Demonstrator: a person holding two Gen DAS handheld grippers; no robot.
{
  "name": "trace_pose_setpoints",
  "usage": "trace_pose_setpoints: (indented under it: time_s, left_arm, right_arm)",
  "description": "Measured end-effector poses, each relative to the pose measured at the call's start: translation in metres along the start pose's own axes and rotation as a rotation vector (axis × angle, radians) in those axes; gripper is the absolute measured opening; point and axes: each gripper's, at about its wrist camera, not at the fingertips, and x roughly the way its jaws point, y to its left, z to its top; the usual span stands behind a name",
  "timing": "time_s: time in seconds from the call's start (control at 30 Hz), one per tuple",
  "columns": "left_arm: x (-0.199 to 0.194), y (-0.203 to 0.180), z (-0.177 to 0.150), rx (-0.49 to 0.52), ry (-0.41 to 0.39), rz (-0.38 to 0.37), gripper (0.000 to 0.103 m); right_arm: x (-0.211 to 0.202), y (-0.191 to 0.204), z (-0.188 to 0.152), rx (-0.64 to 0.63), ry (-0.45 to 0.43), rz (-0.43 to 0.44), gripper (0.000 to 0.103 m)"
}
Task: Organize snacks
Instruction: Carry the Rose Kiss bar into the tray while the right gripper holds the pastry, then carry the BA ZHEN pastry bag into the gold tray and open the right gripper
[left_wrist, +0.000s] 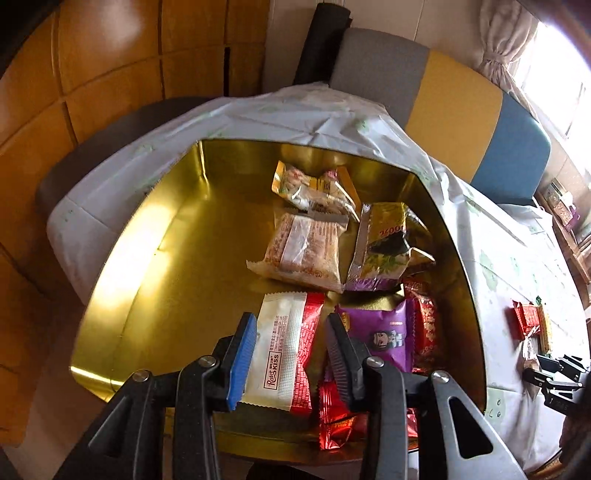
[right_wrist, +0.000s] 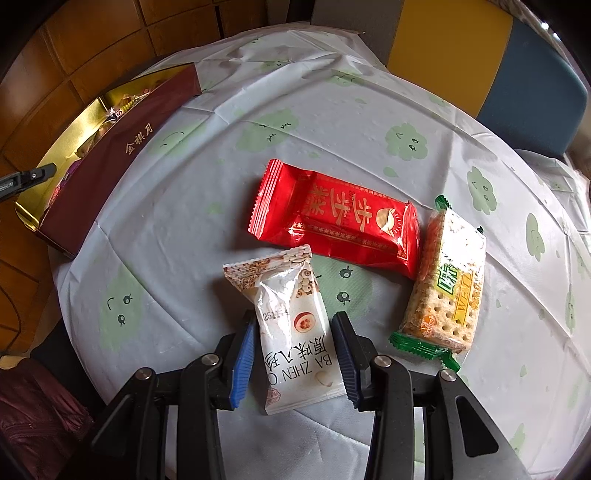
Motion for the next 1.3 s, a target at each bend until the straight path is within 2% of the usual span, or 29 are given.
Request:
trace_pose_setpoints:
  time_s: [0.37, 1.07, 1.3]
  left_arm:
    - [-0.017, -0.015, 0.003, 0.041, -0.052, 0.004, 0.039]
    - [-0.02, -0.021, 0.001, 0.048, -0.05, -0.006, 0.039]
    - [-0.022, -0.015, 0.001, 0.037, -0.064, 0.0, 0.039]
  right_arm:
    - [0.0, 0.0, -0.001, -0.006, -0.004, -0.006, 0.042]
    - [0.0, -0.001, -0.001, -0.006, -0.011, -0.009, 0.042]
    - [-0.005, -0.001, 0.005, 0.031, 0.003, -0.016, 0.038]
